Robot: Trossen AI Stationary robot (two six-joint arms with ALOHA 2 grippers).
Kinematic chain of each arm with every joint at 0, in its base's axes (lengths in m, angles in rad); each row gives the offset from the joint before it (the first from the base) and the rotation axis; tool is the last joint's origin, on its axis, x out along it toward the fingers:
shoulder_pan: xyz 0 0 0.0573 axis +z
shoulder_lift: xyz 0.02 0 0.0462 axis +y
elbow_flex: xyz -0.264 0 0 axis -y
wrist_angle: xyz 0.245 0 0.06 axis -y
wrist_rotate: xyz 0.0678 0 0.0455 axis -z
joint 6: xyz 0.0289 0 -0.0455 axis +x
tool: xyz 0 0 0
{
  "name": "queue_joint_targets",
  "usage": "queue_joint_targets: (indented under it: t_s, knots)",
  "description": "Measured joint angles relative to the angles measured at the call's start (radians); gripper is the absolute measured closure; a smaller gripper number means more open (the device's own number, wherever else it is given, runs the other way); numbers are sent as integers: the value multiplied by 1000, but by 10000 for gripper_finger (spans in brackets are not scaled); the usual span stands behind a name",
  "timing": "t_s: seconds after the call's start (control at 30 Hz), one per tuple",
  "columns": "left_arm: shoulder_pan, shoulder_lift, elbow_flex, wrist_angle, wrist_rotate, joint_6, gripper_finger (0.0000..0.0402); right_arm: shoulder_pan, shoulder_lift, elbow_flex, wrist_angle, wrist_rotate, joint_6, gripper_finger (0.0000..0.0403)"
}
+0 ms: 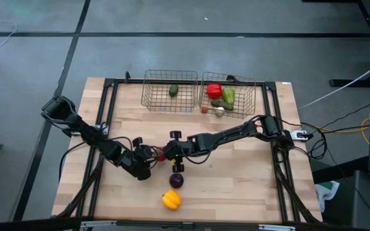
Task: Sort produce into baskets
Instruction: Put the red tomato into the left gold wire basket
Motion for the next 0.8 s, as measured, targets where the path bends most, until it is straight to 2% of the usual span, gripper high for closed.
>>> queue_joint_targets:
  t_s: [0.4,0.8]
  knots:
    - [10,-20,18,18,-94,47,243,-1,-2,0,-84,65,-16,251]
    - [30,-123,21,-8,-110,102,243,-1,-31,16,-114,124,-19,251]
